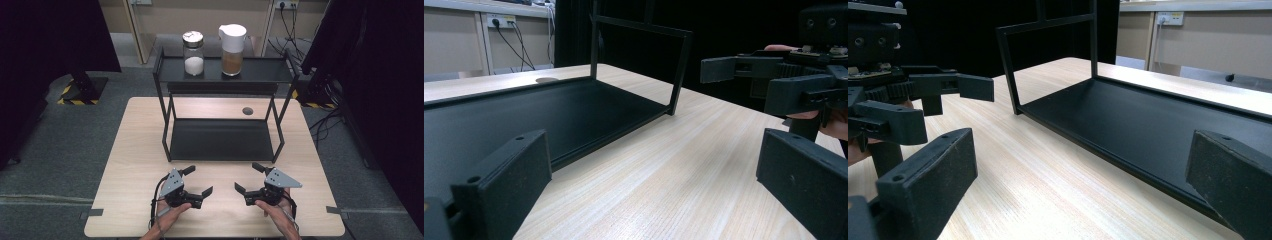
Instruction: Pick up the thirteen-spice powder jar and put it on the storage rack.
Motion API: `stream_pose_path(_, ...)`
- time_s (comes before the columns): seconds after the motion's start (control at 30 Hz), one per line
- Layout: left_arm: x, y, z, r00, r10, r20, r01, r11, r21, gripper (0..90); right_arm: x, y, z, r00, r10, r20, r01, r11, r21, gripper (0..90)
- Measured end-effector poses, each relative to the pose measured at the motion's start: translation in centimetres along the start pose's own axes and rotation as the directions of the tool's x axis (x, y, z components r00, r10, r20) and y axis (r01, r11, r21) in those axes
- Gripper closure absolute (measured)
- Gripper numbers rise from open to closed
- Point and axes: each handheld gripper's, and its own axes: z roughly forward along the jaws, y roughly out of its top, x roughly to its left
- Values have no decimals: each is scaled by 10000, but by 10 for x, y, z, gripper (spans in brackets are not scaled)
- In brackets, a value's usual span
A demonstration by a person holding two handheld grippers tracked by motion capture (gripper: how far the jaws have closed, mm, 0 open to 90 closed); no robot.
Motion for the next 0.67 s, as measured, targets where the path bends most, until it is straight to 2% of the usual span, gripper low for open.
stream_pose_path(0.67,0,0,0,10000,7,-13,-7,10000,3,4,-1,-1,0,10000,58,29,-58,10000,45,5)
